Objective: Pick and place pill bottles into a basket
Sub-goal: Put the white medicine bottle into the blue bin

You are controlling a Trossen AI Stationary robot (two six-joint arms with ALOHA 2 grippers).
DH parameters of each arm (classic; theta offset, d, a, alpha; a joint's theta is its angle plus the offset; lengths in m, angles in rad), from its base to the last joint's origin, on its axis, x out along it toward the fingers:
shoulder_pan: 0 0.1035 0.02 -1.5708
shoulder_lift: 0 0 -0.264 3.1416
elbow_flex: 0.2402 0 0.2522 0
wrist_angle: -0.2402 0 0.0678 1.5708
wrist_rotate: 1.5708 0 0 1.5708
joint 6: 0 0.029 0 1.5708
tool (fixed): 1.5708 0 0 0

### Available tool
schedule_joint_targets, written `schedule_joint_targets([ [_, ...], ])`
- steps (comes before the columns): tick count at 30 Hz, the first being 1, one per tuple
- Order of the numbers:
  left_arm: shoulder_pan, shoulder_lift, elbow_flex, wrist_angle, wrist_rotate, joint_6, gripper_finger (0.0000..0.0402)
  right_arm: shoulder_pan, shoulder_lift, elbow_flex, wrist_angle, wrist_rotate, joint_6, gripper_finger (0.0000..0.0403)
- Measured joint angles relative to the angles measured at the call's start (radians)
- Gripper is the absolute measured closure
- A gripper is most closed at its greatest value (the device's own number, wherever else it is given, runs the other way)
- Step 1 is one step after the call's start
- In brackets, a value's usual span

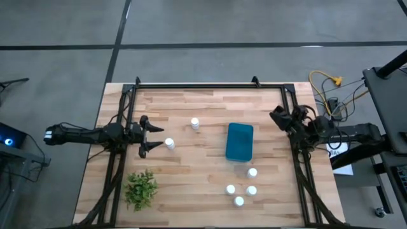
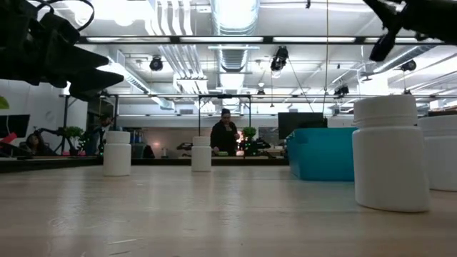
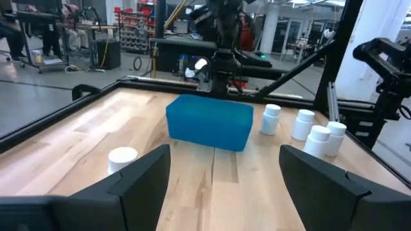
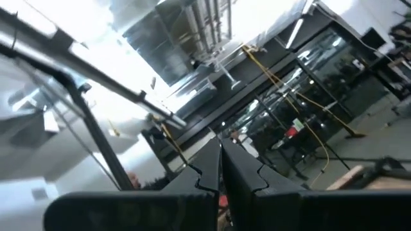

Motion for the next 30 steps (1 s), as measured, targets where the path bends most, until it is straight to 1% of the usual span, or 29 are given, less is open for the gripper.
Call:
schedule_joint_targets([
  [4, 0.0, 0.001, 0.0, -0.001, 0.0, 0.013, 0.0127, 0.0, 0.102, 0.119, -0.013, -0.049, -0.093, 0.0394],
  [7, 0.0, 0.001, 0.0, 0.0, 0.0, 0.014, 0.0127, 0.0, 0.175, 0.234, -0.103, -0.108, -0.159, 0.0394],
  [12, 0.0, 0.002, 0.0, -0.001, 0.0, -0.003, 0.0127, 0.0, 0.289, 0.464, -0.445, -0.174, -0.182, 0.0394],
  [17, 0.0, 0.003, 0.0, 0.0, 0.0, -0.004, 0.0127, 0.0, 0.42, 0.696, -0.779, -0.276, -0.24, 0.0394],
  [21, 0.0, 0.002, 0.0, -0.001, 0.0, -0.004, 0.0127, 0.002, 0.527, 0.874, -1.052, -0.342, -0.25, 0.0394],
  [26, 0.001, 0.002, 0.0, 0.0, 0.0, -0.004, 0.0127, 0.021, 0.659, 1.07, -1.416, -0.369, -0.26, 0.0394],
  [30, 0.001, 0.001, 0.0, -0.001, 0.0, -0.004, 0.0127, 0.033, 0.767, 1.199, -1.647, -0.386, -0.264, 0.0394],
])
